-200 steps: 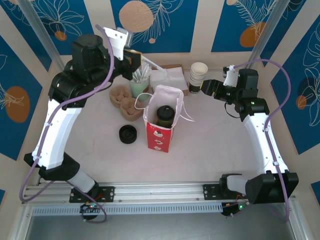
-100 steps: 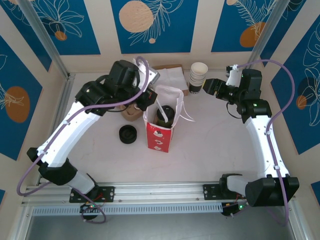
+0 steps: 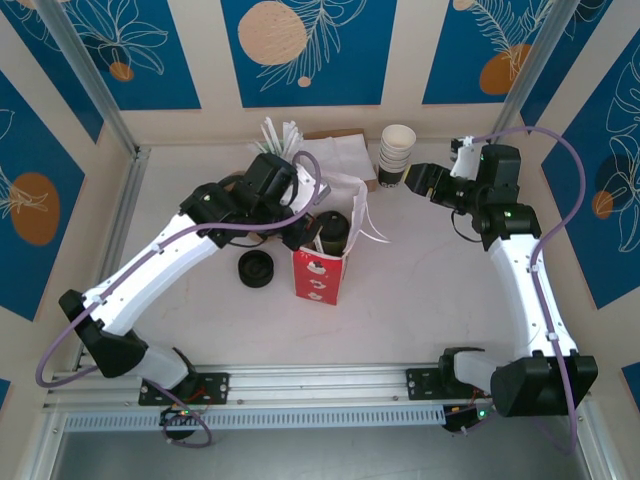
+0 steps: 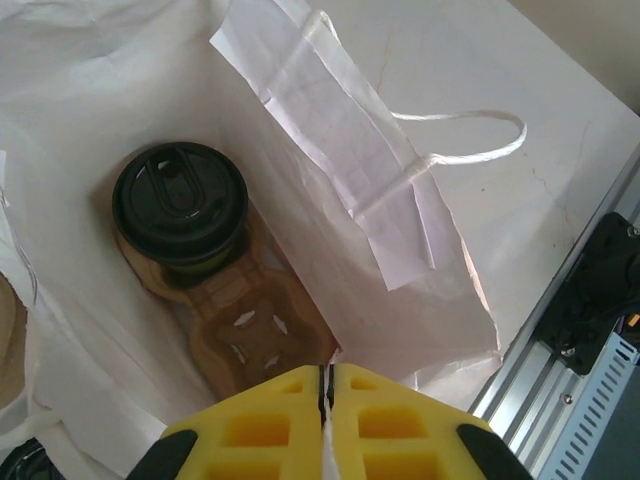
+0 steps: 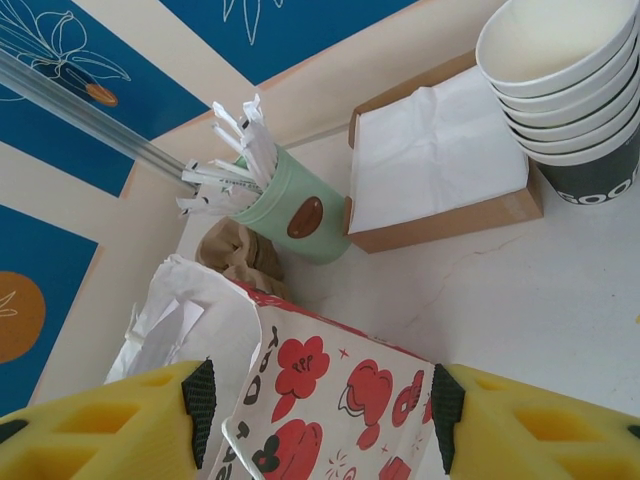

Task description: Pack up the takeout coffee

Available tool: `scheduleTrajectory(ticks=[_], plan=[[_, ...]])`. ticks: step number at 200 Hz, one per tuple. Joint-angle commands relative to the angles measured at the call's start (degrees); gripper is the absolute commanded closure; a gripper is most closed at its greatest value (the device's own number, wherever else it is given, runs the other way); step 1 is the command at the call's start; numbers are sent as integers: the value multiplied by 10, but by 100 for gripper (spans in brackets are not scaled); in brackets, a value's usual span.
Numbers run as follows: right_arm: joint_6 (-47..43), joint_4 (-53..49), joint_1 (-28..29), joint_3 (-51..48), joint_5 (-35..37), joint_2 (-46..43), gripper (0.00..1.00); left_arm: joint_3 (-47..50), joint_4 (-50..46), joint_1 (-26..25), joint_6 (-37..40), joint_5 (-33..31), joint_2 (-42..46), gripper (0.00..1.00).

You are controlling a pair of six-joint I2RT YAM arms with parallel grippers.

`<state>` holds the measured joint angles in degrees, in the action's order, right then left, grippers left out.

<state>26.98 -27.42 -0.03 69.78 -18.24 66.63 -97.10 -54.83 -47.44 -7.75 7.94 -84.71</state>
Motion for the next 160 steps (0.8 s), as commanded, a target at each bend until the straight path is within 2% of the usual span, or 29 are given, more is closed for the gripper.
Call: scheduleTrajectory(ticks=[1, 11, 46, 54, 106, 160], plan=[[3, 9, -3, -12, -16, -15, 39, -4, 16, -7, 5, -2, 27, 75], [4, 10, -3, -15, -18, -16, 39, -10, 11, -8, 6, -20, 29, 61], [3, 8, -2, -12, -19, -18, 39, -30, 6, -6, -29, -149, 29, 32], [3, 8, -2, -12, -18, -19, 39, -40, -1, -5, -39, -176, 23, 27], [5, 9, -1, -12, -17, -23, 39, -104, -32, -2, -67, -260, -49, 22], [6, 7, -2, -16, -14, -27, 39, -172, -68, 6, -95, -281, -139, 23]])
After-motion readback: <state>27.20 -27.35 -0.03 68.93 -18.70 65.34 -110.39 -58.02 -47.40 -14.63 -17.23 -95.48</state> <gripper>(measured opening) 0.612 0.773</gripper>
